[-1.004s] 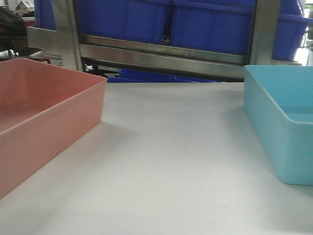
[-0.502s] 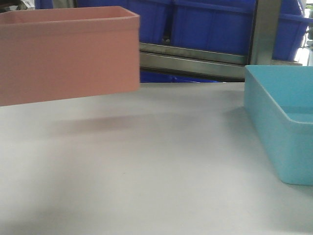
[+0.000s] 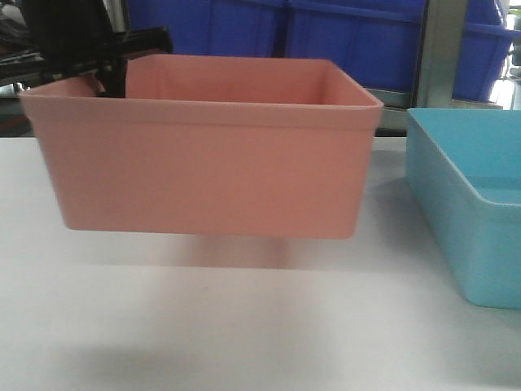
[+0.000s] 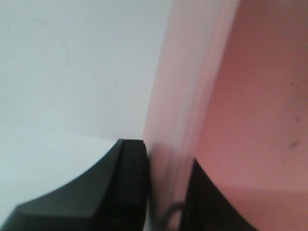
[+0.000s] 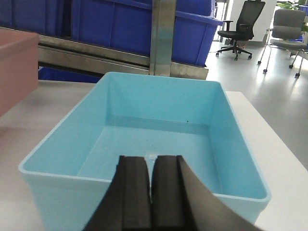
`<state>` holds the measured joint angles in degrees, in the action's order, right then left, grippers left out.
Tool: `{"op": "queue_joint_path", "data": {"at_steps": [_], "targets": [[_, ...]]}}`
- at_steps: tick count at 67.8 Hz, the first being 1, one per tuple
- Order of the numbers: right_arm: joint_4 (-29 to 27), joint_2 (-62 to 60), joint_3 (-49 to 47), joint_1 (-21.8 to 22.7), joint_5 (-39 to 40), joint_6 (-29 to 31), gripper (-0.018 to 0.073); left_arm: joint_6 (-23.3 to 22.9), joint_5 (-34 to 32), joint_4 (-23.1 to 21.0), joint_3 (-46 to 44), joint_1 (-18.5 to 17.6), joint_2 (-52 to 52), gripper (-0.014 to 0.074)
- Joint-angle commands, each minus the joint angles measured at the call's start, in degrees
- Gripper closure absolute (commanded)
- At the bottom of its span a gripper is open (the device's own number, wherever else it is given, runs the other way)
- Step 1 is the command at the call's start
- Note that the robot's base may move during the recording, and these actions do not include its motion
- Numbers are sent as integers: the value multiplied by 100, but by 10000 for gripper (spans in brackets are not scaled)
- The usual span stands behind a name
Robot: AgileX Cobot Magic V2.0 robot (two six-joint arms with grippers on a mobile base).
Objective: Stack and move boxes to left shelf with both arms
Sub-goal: 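Lift the pink bin with the left gripper and carry it toward the table center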
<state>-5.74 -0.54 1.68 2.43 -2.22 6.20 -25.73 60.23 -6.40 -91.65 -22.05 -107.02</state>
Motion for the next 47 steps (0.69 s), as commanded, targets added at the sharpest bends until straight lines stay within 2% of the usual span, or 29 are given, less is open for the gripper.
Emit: {"op": "queue_joint_path", "data": {"at_steps": [1, 22, 31, 41, 47], "targets": [[7, -120, -106, 7, 513, 14, 505, -298, -357, -131, -186, -186, 193, 598], [7, -120, -106, 7, 513, 14, 505, -297, -243, -16, -186, -406, -428, 599], [7, -120, -106, 7, 513, 14, 505, 239, -123, 57, -186, -473, -549, 599], [7, -120, -106, 7, 513, 14, 505, 253, 1, 141, -186, -551, -572, 598], [7, -120, -106, 7, 513, 14, 505, 253, 152, 417, -186, -650, -572, 599]]}}
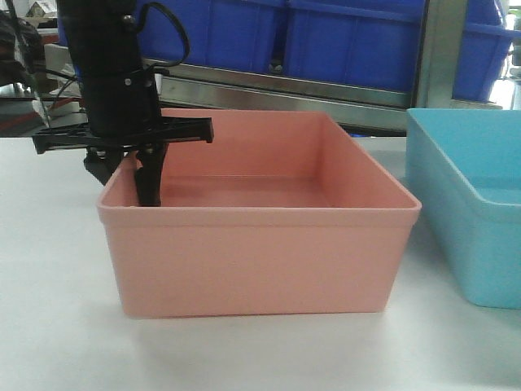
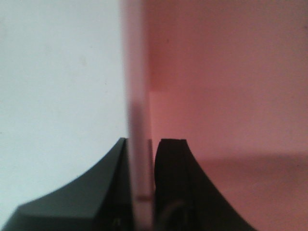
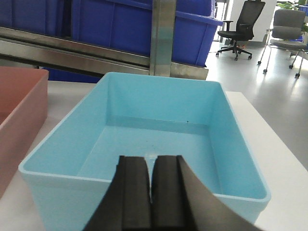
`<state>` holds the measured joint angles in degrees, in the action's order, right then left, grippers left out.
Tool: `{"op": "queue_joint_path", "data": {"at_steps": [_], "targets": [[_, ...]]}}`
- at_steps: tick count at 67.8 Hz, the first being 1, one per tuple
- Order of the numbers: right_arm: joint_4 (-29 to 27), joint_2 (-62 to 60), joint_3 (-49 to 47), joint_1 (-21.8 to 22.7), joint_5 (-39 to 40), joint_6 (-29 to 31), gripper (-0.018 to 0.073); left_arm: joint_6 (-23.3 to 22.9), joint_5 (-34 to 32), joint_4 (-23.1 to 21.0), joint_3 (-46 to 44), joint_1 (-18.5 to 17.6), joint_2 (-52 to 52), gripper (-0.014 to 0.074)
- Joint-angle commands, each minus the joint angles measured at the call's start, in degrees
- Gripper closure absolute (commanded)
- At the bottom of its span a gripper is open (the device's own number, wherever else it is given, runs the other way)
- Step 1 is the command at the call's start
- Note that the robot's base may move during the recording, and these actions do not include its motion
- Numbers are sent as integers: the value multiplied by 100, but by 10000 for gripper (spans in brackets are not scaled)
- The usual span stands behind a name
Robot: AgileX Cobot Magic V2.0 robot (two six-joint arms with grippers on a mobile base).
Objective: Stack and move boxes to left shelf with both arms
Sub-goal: 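Lift the pink bin with the left gripper and carry it toward the table center, then set the pink bin down, open the left gripper and raise it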
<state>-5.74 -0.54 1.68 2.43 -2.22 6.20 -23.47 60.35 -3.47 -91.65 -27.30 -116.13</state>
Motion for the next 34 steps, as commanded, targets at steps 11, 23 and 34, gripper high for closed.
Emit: {"op": "queue_joint_path", "data": {"at_steps": [11, 23, 34], "targets": [[7, -120, -106, 7, 513, 14, 505, 27, 293, 347, -186, -250, 339, 598], [7, -120, -106, 7, 513, 14, 505, 16, 219, 347, -186, -287, 339, 598], [7, -120, -106, 7, 513, 14, 505, 42, 268, 347, -186, -275, 339, 588]]}}
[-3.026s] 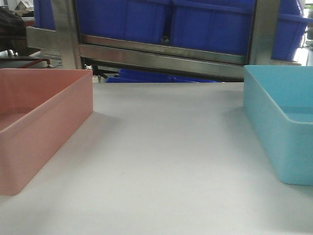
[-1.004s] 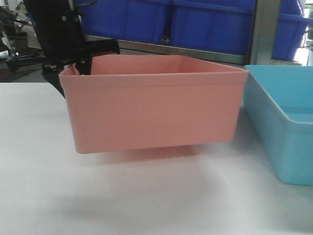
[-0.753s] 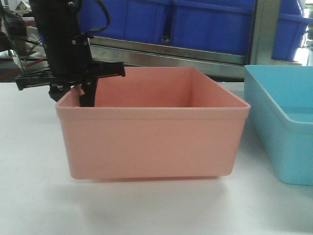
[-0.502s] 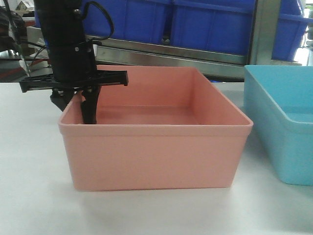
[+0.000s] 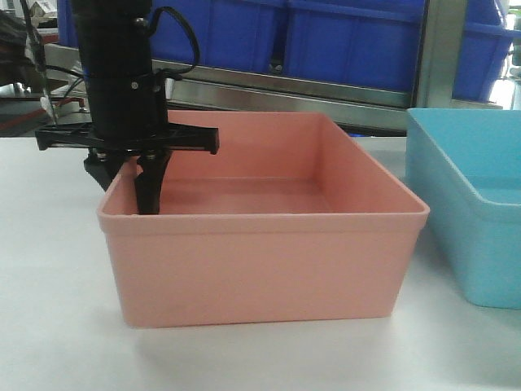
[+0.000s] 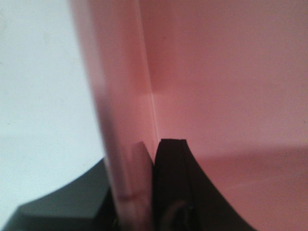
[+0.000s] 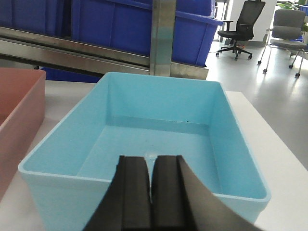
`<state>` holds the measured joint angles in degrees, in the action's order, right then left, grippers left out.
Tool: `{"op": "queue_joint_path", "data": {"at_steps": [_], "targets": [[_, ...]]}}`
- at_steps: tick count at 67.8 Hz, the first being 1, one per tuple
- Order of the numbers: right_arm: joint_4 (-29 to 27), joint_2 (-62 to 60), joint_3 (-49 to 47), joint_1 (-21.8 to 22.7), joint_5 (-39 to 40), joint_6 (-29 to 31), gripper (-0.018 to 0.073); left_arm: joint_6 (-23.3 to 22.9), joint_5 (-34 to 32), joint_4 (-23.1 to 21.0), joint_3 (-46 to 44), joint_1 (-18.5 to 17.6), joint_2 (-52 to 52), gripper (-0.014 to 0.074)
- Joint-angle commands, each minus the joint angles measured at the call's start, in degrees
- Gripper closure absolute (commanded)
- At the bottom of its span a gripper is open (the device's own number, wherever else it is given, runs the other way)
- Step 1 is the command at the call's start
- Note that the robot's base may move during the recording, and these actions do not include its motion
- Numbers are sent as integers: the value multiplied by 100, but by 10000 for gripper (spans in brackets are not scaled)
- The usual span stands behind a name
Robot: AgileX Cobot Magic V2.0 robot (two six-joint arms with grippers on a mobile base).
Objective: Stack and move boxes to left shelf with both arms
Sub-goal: 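Set the pink bin down, open the left gripper and raise it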
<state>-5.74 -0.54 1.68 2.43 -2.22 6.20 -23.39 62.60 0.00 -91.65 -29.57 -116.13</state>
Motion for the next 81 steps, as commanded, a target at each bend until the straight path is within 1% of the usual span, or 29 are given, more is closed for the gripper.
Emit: {"op": "queue_joint_path", "data": {"at_steps": [1, 4, 8, 9, 10, 13, 15, 22, 27, 34, 41, 48, 54, 61, 69, 74, 81], "targets": [[7, -120, -106, 7, 513, 14, 505, 33, 42, 0, -186, -47, 339, 582], [7, -120, -106, 7, 513, 14, 505, 46, 42, 0, -186, -47, 339, 551], [7, -120, -106, 7, 513, 14, 505, 49, 42, 0, -186, -47, 339, 482], [7, -120, -106, 7, 513, 14, 505, 49, 42, 0, -186, -47, 339, 451], [7, -120, -106, 7, 513, 14, 505, 49, 46, 0, -186, -47, 339, 440], [7, -120, -106, 7, 513, 14, 505, 49, 70, 0, -186, -47, 339, 346], [7, -120, -106, 7, 513, 14, 505, 49, 83, 0, -186, -47, 339, 298], [7, -120, -106, 7, 513, 14, 505, 70, 217, 0, -186, -47, 339, 158], [7, -120, -106, 7, 513, 14, 505, 198, 287, -36, -186, -47, 392, 119], [7, -120, -106, 7, 513, 14, 505, 378, 313, 0, -186, -60, 621, 118], [7, -120, -106, 7, 513, 14, 505, 636, 313, 30, -186, -60, 1076, 119], [7, -120, -106, 7, 513, 14, 505, 937, 263, 121, -186, -60, 1593, 120], [7, -120, -106, 7, 513, 14, 505, 1292, 212, 121, -186, -60, 2113, 135], [7, -120, -106, 7, 513, 14, 505, 1567, 178, 147, -186, -60, 2697, 192], [7, -120, -106, 7, 513, 14, 505, 1707, 165, 250, -186, -60, 3301, 282], [7, -120, -106, 7, 513, 14, 505, 1814, 129, 361, -163, -60, 3634, 337], [7, -120, -106, 7, 518, 14, 505, 1842, -181, 606, 178, -60, 4152, 434]]}}
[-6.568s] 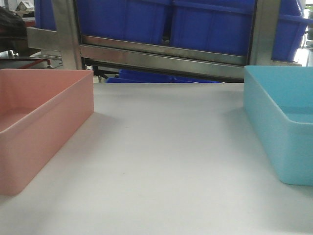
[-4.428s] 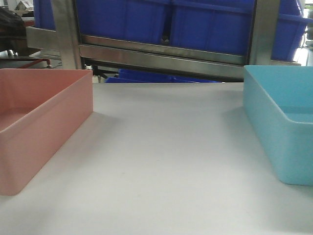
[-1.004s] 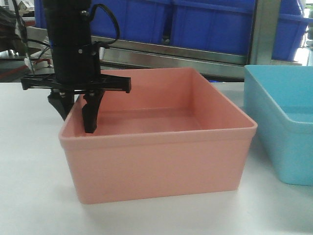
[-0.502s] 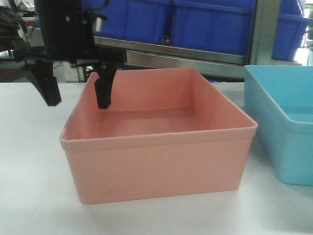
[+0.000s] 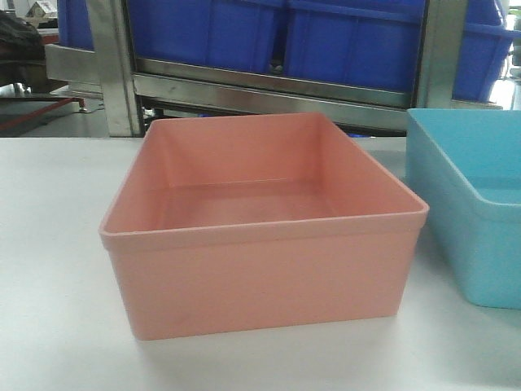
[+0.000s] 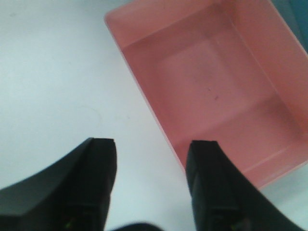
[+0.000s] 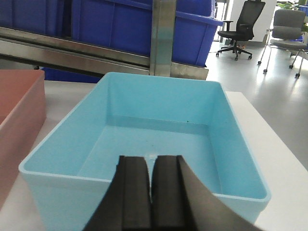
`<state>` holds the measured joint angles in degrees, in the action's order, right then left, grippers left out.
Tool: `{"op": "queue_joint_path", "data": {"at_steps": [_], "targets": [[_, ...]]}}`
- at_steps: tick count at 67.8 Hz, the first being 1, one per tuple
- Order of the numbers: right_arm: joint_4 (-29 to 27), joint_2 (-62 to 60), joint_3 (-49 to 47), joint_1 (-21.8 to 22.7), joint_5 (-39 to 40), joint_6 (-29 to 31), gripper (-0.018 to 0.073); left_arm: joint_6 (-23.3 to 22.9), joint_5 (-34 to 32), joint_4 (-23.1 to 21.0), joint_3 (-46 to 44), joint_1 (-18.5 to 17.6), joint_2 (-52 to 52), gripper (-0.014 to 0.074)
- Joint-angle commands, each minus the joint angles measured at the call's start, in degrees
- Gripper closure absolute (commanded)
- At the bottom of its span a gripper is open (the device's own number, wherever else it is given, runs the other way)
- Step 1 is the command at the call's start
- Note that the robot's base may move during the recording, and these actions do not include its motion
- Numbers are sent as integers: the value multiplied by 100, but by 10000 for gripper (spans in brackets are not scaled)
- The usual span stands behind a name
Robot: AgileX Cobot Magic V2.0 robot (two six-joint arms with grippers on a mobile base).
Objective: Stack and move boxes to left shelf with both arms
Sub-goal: 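Lower the right gripper onto the wall of the light-blue bin and grip it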
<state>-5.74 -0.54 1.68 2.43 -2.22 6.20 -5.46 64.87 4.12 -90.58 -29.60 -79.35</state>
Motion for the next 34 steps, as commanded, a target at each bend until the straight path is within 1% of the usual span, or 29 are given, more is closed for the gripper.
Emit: {"op": "queue_joint_path", "data": {"at_steps": [1, 8, 11, 14, 19, 27, 31, 34], "targets": [[7, -120, -106, 7, 524, 14, 505, 49, -462, 223, 146, -57, 545, 447], [7, -120, -106, 7, 609, 14, 505, 49, -1022, 250, 916, -57, 1159, 542], [7, -120, -106, 7, 668, 14, 505, 49, -1380, 250, 1401, -57, 1497, 585], [7, -120, -106, 7, 719, 14, 505, 49, -1682, 250, 1795, -57, 1762, 609], [-86, -120, -106, 7, 798, 14, 505, 49, -2319, 263, 2622, -57, 2248, 605], [-428, -120, -218, 7, 874, 14, 505, 49, -3227, 263, 3890, -57, 3100, 605], [-544, -113, -401, 7, 784, 14, 505, 49, -3627, 263, 4434, -57, 3507, 605], [-565, -75, -613, 7, 558, 14, 505, 49, -3926, 263, 4820, -57, 3781, 605]]}}
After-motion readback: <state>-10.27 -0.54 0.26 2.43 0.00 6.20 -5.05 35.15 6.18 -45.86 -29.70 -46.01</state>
